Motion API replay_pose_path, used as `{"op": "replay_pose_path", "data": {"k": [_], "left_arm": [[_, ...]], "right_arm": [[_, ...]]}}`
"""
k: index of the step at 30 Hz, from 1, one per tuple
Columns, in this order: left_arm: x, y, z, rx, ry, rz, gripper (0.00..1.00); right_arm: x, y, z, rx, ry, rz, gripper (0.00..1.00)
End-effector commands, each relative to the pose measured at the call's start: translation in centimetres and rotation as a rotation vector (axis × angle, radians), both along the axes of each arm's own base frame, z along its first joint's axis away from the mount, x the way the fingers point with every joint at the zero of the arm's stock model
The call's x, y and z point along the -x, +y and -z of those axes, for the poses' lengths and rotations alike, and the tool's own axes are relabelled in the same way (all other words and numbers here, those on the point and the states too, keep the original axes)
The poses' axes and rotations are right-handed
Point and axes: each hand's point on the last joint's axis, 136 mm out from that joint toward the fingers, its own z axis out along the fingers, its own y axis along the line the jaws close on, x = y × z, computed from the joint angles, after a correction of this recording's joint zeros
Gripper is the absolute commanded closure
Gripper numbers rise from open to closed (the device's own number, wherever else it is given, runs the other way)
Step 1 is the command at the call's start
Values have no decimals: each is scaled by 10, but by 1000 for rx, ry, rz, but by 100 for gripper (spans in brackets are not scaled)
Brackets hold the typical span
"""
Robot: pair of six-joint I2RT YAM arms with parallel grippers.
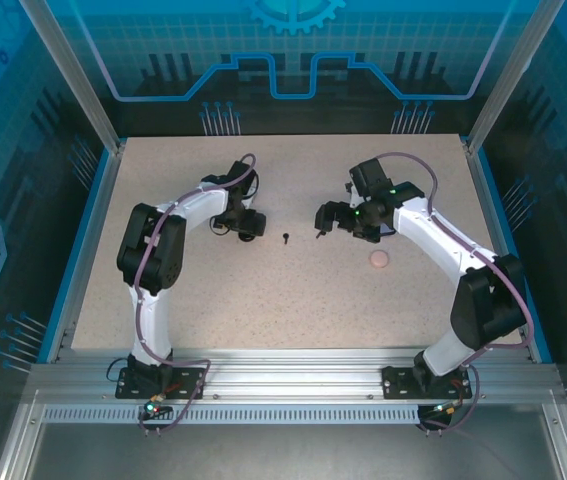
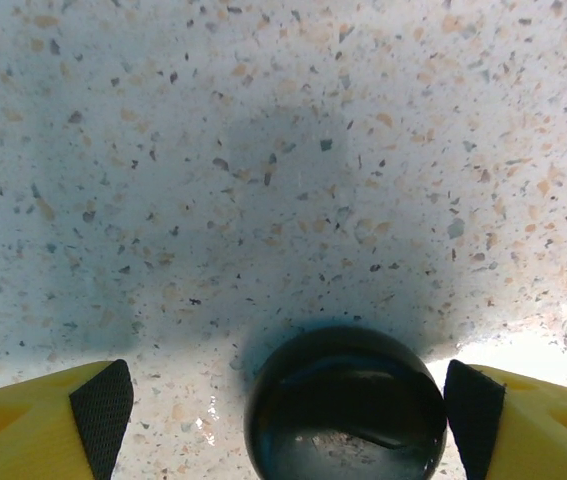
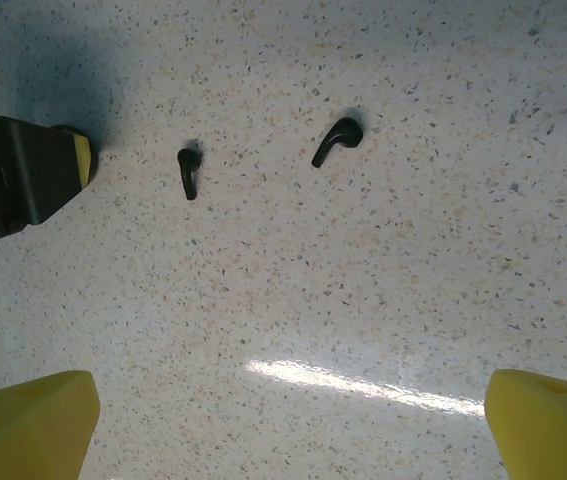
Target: Insert wireless bluetooth earbuds into charging case
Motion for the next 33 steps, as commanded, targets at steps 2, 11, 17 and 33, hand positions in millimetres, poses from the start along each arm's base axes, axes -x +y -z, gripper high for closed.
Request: {"op": "replay_pose_path", "data": {"k": [2, 11, 17, 33], "left_arm": [[8, -1, 8, 13, 59, -12, 15], [14, -10, 16, 46, 84, -4, 22], [17, -14, 19, 57, 102, -4, 33], [26, -24, 15, 104, 91, -35, 53]], "right_arm": [[1, -3, -10, -23, -20, 0, 0], [2, -6, -10, -23, -22, 3, 0], [2, -7, -13, -26, -28, 3, 1], [4, -7, -15, -32, -32, 1, 1]]}}
